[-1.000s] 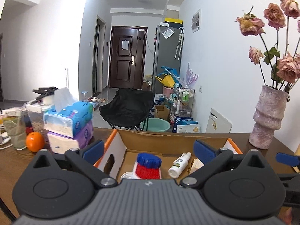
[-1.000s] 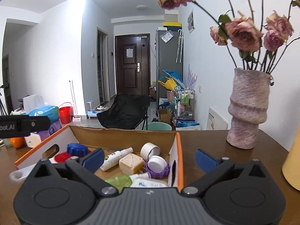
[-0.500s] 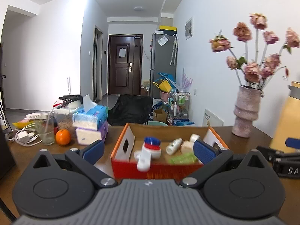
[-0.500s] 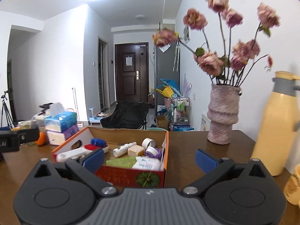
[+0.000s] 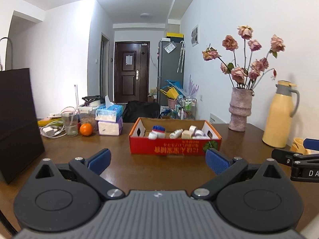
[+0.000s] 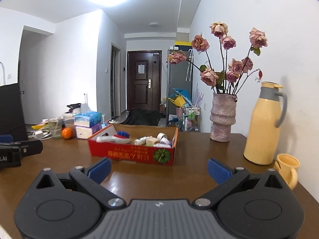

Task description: Organize rigid objects

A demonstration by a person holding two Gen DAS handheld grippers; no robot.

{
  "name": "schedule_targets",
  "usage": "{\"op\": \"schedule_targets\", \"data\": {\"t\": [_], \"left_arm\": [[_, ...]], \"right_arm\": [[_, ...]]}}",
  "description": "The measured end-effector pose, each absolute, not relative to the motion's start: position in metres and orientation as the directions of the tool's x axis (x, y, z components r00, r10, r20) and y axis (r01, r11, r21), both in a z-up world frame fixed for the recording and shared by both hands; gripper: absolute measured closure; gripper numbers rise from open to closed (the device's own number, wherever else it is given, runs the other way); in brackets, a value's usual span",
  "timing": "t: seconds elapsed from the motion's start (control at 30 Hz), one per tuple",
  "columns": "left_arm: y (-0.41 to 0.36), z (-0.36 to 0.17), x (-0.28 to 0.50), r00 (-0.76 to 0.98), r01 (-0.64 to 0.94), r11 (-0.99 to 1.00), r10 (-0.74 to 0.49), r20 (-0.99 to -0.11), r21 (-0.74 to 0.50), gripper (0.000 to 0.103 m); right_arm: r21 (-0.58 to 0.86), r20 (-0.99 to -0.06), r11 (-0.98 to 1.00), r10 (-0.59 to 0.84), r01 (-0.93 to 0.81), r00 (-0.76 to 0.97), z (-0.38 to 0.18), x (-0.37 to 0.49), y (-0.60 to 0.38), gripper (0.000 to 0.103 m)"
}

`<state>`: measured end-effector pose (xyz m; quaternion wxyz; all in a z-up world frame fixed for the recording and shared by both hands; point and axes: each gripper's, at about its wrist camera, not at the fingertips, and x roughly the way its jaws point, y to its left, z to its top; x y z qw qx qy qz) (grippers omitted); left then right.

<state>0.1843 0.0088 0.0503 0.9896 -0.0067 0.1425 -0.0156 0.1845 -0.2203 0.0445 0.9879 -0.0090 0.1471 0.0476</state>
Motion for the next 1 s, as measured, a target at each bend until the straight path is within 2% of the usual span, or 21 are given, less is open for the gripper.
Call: {"op": "schedule_targets", "data": {"t": [0.2,0.4,1.0], "left_arm": [[0.007,0.035,0.129,0.953,0.043,0.999,-0.043,-0.301,-0.007,0.0],[0.004,0.033,0.095,0.958,0.06,0.998,-0.056,-0.281,0.005,0.0],[-0.002,0.036,0.079,0.96,0.076,0.997,-0.073,-0.269,0.004,0.0]], "right_arm": [[-0.016,-0.309,0.995,0.091,-0.101,0.947,0.032,0.13,-0.218,0.0],[-0.019,-0.293,0.995,0.091,-0.101,0.952,0.03,0.096,-0.219,0.0],[-0.022,-0.277,0.994,0.094,-0.104,0.956,0.031,0.076,-0.221,0.0]]}}
